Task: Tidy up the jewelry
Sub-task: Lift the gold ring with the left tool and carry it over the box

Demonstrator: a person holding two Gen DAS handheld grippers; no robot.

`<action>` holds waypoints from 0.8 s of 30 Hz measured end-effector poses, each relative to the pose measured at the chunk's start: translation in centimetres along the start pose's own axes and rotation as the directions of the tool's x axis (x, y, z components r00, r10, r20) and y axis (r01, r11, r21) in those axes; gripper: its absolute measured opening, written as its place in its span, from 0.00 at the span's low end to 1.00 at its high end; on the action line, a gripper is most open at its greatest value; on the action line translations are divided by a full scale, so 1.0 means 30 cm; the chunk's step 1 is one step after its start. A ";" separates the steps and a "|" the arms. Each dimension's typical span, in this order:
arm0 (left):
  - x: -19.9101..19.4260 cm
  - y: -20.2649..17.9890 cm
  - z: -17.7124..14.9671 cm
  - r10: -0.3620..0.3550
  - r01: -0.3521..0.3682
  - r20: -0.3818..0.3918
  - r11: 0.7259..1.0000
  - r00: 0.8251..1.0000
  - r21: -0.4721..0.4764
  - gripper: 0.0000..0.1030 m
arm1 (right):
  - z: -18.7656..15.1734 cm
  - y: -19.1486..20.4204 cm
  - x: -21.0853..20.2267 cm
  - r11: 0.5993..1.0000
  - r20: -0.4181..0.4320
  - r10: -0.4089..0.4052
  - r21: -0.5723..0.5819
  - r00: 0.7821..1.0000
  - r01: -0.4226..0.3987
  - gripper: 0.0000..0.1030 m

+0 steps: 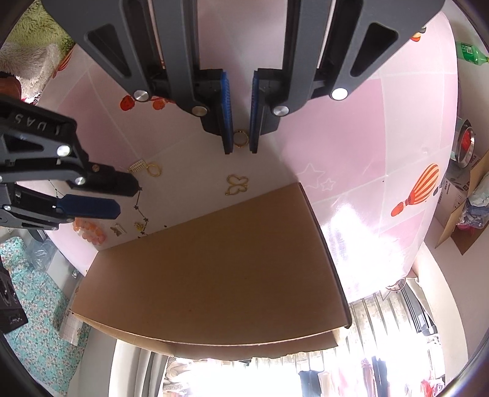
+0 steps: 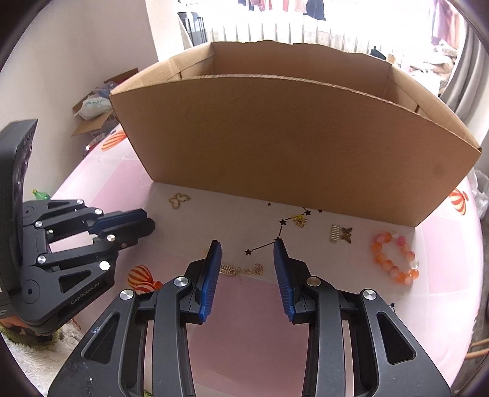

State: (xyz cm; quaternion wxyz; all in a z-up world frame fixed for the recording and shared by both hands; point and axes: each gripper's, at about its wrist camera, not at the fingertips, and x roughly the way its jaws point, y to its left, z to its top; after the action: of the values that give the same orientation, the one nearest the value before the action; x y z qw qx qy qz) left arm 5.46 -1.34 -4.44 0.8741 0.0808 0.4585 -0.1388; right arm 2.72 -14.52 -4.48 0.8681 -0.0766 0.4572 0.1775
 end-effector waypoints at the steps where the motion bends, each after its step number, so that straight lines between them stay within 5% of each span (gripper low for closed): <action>1: -0.001 0.004 -0.001 -0.001 0.001 0.001 1.000 1.000 0.000 0.10 | 0.004 0.009 0.012 1.000 -0.013 -0.007 -0.005 1.000 0.007 0.31; 18: -0.015 0.035 -0.018 -0.018 0.018 0.015 1.000 1.000 0.000 0.10 | 0.014 0.038 0.035 0.999 -0.105 -0.042 0.013 0.994 0.044 0.28; 24: -0.017 0.040 -0.020 -0.019 0.019 0.017 1.000 1.000 -0.002 0.10 | 0.071 0.091 0.012 1.000 -0.018 0.022 0.000 1.000 -0.022 0.28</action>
State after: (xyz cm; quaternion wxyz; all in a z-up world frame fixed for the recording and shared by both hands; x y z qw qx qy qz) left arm 5.08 0.04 -4.35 0.8766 0.0743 0.4519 -0.1475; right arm 3.51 -11.27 -3.47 0.8620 -0.0735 0.4656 0.1864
